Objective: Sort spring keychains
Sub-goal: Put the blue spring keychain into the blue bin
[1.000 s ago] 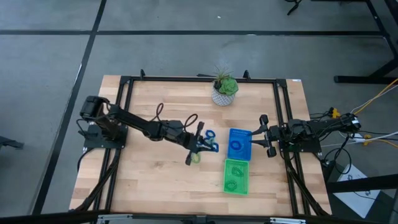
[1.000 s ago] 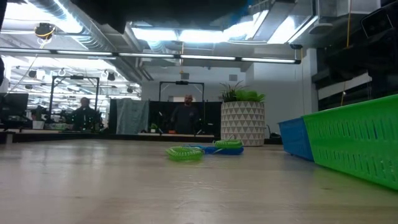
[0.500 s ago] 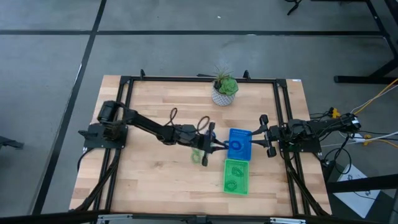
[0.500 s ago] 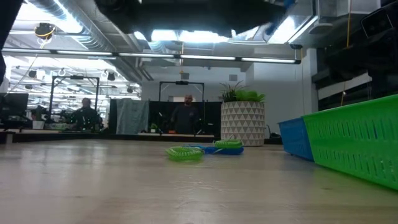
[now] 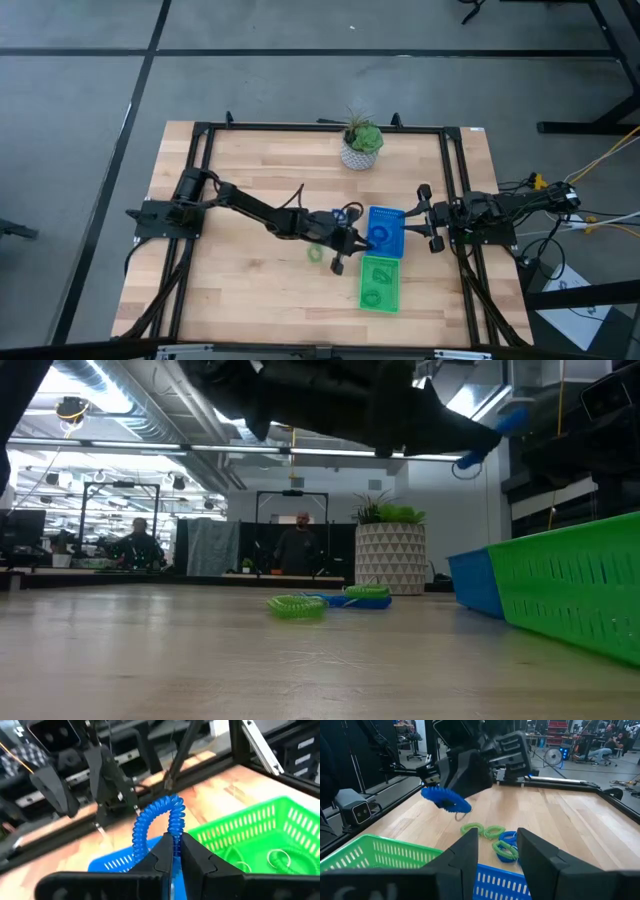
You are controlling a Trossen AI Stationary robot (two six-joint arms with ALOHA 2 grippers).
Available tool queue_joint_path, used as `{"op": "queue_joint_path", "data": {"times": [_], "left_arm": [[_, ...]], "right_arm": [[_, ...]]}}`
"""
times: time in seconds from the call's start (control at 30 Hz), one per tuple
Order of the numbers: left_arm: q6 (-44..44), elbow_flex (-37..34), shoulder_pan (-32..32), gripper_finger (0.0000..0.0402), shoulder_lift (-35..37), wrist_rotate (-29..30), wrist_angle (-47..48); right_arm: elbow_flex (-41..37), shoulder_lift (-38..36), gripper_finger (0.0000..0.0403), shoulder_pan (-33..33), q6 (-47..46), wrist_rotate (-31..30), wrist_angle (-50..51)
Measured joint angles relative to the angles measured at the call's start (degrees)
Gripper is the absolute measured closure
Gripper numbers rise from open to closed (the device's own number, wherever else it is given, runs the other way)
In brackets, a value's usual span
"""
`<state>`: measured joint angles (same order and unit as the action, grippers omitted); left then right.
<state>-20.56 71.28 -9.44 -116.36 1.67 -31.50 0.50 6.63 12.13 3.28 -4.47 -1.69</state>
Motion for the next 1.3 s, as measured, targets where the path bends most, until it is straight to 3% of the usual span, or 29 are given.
{"op": "queue_joint_path", "data": {"times": [0.23,0.4,0.87,1.13,1.3], "left_arm": [[-0.4,2.6,-0.2,0.0386,0.0,-0.2,9.4],[-3.9,2.7,-0.2,0.0386,0.0,-2.5,7.5],[-2.2,2.8,3.2,0.0386,0.0,-2.8,4.2],[1.1,6.5,7.4,0.0386,-6.6,-6.5,3.1],[1.3,13.6,8.2,0.0386,-12.3,-7.2,10.4]], "right_arm": [[0.0,0.0,0.0267,0.0,0.0,0.0,0.0],[0.0,0.0,0.0267,0.0,0.0,0.0,0.0],[0.0,0.0,0.0267,0.0,0.0,0.0,0.0],[0.0,0.0,0.0267,0.0,0.0,0.0,0.0],[0.0,0.0,0.0267,0.0,0.0,0.0,0.0]]}}
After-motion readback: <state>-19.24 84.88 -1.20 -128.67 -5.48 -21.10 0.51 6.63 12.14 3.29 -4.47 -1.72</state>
